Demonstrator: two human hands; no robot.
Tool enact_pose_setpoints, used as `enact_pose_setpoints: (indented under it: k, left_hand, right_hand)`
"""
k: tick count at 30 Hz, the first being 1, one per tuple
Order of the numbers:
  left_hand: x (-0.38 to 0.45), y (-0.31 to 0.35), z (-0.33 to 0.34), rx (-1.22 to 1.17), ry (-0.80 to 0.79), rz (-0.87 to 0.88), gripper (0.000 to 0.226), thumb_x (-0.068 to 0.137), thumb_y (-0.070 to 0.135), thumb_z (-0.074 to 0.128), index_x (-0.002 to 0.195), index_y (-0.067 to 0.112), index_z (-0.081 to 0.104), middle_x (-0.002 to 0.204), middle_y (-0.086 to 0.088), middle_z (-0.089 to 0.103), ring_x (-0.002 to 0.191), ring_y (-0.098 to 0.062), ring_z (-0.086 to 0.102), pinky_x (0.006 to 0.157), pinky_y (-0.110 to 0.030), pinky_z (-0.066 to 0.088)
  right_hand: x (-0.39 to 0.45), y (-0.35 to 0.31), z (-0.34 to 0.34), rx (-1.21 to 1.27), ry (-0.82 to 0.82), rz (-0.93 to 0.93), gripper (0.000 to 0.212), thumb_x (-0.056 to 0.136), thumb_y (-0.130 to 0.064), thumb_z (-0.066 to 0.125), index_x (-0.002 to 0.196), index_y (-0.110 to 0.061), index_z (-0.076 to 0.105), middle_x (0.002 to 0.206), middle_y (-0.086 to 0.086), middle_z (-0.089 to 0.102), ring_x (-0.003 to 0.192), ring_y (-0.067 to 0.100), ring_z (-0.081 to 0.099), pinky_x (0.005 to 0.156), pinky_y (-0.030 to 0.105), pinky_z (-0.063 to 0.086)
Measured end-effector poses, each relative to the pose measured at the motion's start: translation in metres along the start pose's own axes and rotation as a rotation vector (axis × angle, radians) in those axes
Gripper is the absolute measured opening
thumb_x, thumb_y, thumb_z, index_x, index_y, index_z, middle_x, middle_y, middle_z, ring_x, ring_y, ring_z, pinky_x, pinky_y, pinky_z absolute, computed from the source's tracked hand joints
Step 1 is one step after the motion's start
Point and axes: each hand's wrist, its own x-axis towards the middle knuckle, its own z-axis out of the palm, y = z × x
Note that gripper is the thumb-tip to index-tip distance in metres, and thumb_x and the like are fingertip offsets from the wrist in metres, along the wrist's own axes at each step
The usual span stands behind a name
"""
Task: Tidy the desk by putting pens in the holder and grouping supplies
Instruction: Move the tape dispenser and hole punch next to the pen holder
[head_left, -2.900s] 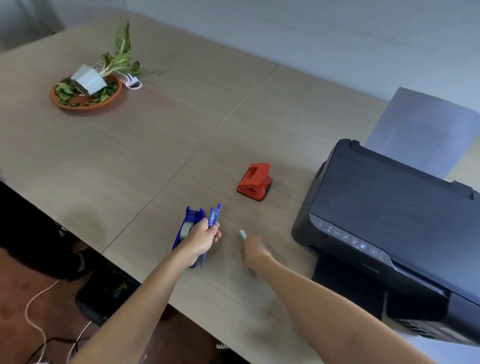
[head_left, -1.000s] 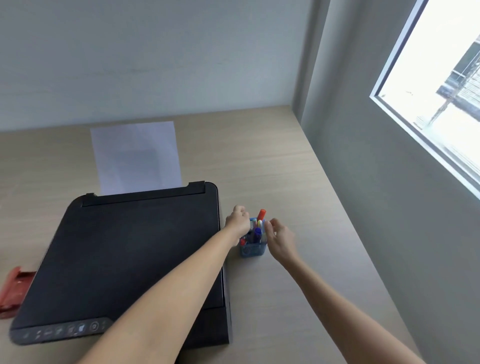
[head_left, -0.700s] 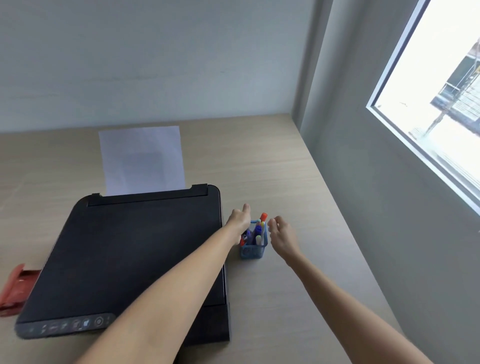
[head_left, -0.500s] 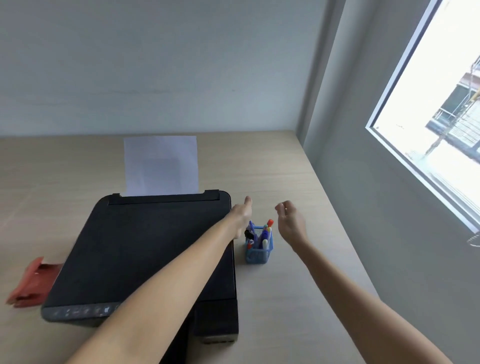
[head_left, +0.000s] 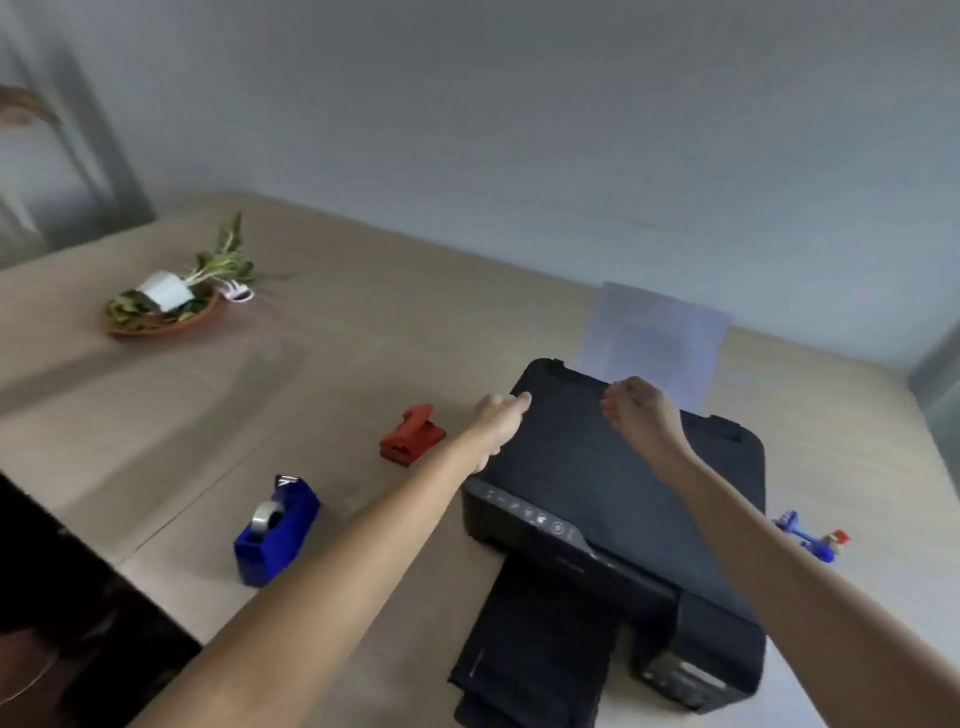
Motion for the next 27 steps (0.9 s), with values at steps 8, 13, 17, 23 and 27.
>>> enact_pose_setpoints:
  k: [8,13,17,23,27]
  left_hand:
    - [-0.021,-0.153,-0.179,0.551,0.525,-0.22,0.059,0.085,0.037,0.063,0.13,0.004,0.046,0.137,-0.018,0.048,0.129,-0.034,0.044,0.104,-0.045,0.041]
    - [-0.024,-0.224,-0.222,0.563,0.429,-0.376,0.056,0.075,0.031,0.073,0.122,0.008,0.051,0.128,-0.01,0.05,0.116,-0.03,0.055,0.093,-0.041,0.051]
    - [-0.015,-0.249,-0.235,0.622,0.382,-0.297,0.032,0.076,0.016,0.065,0.108,0.017,0.06,0.105,-0.005,0.065,0.087,-0.027,0.066,0.067,-0.032,0.053]
    - [-0.001,-0.269,-0.25,0.646,0.411,-0.229,0.028,0.074,0.021,0.061,0.101,0.023,0.06,0.085,0.002,0.067,0.067,-0.02,0.059,0.053,-0.023,0.039]
    - [-0.003,-0.276,-0.262,0.52,0.439,-0.246,0.018,0.069,0.028,0.067,0.082,0.02,0.057,0.061,0.006,0.056,0.058,-0.02,0.056,0.048,-0.022,0.038]
  right_hand:
    - [-0.013,-0.046,0.191,-0.081,-0.278,0.004,0.016,0.091,-0.027,0.051,0.088,-0.017,0.064,0.091,0.01,0.073,0.088,0.029,0.069,0.081,0.043,0.058]
    - [-0.008,-0.039,0.274,-0.117,-0.307,0.185,0.022,0.085,-0.02,0.057,0.063,-0.016,0.053,0.076,0.014,0.06,0.069,0.024,0.054,0.069,0.039,0.05]
    - [0.0,-0.03,0.313,-0.161,-0.298,0.307,0.021,0.089,-0.023,0.056,0.072,-0.012,0.056,0.079,0.012,0.064,0.07,0.023,0.062,0.076,0.038,0.058]
    - [0.023,-0.022,0.352,0.177,-0.224,0.589,0.024,0.091,-0.015,0.059,0.113,-0.007,0.052,0.092,0.012,0.056,0.062,0.023,0.056,0.047,0.027,0.046]
    - [0.033,-0.018,0.362,0.401,-0.21,0.681,0.032,0.092,-0.002,0.055,0.123,-0.001,0.05,0.113,0.02,0.059,0.096,0.034,0.066,0.064,0.035,0.061]
